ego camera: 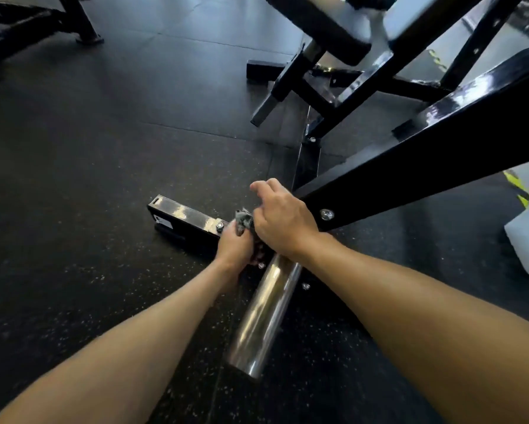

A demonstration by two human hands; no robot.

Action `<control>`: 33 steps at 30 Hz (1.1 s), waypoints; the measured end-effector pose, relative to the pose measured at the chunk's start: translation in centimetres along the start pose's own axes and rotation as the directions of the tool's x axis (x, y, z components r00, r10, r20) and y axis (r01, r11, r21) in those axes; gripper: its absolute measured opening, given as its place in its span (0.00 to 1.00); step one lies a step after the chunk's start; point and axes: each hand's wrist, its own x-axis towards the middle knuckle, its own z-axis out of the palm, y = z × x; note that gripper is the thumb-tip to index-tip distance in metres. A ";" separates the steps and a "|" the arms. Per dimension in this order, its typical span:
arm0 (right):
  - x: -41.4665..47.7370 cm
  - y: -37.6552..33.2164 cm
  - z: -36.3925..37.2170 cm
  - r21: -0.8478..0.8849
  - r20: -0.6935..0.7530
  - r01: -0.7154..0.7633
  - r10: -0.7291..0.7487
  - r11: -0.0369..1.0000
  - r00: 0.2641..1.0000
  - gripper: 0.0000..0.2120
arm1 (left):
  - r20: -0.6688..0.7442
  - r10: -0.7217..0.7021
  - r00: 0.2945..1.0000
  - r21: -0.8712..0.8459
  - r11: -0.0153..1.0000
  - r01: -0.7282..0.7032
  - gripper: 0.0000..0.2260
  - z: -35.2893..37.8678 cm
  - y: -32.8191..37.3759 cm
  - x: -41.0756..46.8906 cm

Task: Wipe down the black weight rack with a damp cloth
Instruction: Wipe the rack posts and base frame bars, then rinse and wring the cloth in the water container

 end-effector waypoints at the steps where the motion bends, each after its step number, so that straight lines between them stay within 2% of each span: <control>1: -0.1 -0.9 -0.7 0.070 0.041 -0.073 0.070 0.995 0.997 0.22 | -0.010 0.018 1.000 0.031 0.999 -0.017 0.07 -1.0 1.8 -1.4; 3: -0.8 -4.1 -3.2 0.319 0.066 -0.247 0.239 0.915 0.969 0.25 | 0.019 0.038 0.999 0.129 0.991 -0.040 0.08 -2.9 6.3 -4.5; 5: -2.6 -7.4 -6.8 0.496 0.093 -0.337 0.337 0.800 0.937 0.25 | 0.070 0.051 0.996 0.167 0.984 -0.062 0.09 -3.7 11.2 -8.2; 7: -4.7 -10.8 -11.2 0.588 0.109 -0.378 0.393 0.715 0.913 0.23 | 0.133 0.045 0.990 0.162 0.985 -0.066 0.09 -3.6 16.3 -12.5; 11: -10.0 -17.2 -23.6 0.726 0.149 -0.448 0.517 0.522 0.843 0.16 | 0.242 -0.070 0.968 0.175 0.984 0.027 0.09 -2.5 28.2 -21.6; 13: -13.2 -19.7 -30.2 0.770 0.185 -0.465 0.545 0.437 0.818 0.15 | 0.276 -0.121 0.954 0.199 0.978 0.066 0.13 -1.7 34.1 -26.2; 16: -18.7 -22.6 -39.7 0.823 0.180 -0.447 0.586 0.351 0.790 0.13 | 0.411 -0.161 0.897 0.256 0.965 0.055 0.14 0.3 41.9 -33.0; 18: -22.6 -23.6 -45.5 0.831 0.158 -0.434 0.601 0.348 0.784 0.13 | 0.502 -0.172 0.847 0.277 0.960 0.031 0.14 2.6 46.2 -37.9; 20: -26.2 -23.7 -49.6 0.825 0.111 -0.416 0.611 0.383 0.784 0.13 | 0.579 -0.184 0.795 0.264 0.964 0.031 0.11 4.6 48.7 -41.7; 21: -30.9 -23.2 -54.3 0.810 0.056 -0.399 0.622 0.429 0.781 0.13 | 0.616 -0.179 0.767 0.247 0.969 0.028 0.10 7.7 50.9 -46.4; 22: -32.0 -23.1 -55.2 0.794 0.035 -0.401 0.625 0.456 0.780 0.13 | 0.657 -0.211 0.724 0.221 0.972 0.083 0.11 8.3 51.4 -47.5; 25: -39.8 -22.1 -62.0 0.754 -0.043 -0.417 0.672 0.507 0.739 0.11 | 0.845 -0.206 0.493 0.115 0.971 0.209 0.13 13.3 53.1 -54.8; 26: -43.2 -21.5 -63.9 0.749 -0.065 -0.412 0.677 0.518 0.733 0.11 | 0.866 -0.198 0.458 0.105 0.970 0.220 0.13 15.4 53.3 -58.1; 27: -46.4 -20.9 -66.0 0.739 -0.082 -0.415 0.682 0.531 0.727 0.12 | 0.873 -0.181 0.452 0.095 0.974 0.207 0.14 17.7 53.3 -60.9; 28: -49.1 -20.1 -67.8 0.738 -0.102 -0.409 0.688 0.537 0.718 0.13 | 0.858 -0.180 0.481 0.097 0.977 0.192 0.14 20.1 53.3 -63.3; 30: -53.7 -18.4 -71.0 0.755 -0.111 -0.397 0.698 0.522 0.707 0.14 | 0.799 -0.180 0.574 0.092 0.980 0.179 0.12 24.3 53.2 -66.9; 33: -58.2 -15.3 -75.5 0.768 -0.137 -0.375 0.706 0.518 0.695 0.09 | 0.735 -0.149 0.661 0.086 0.988 0.127 0.10 29.8 53.6 -70.1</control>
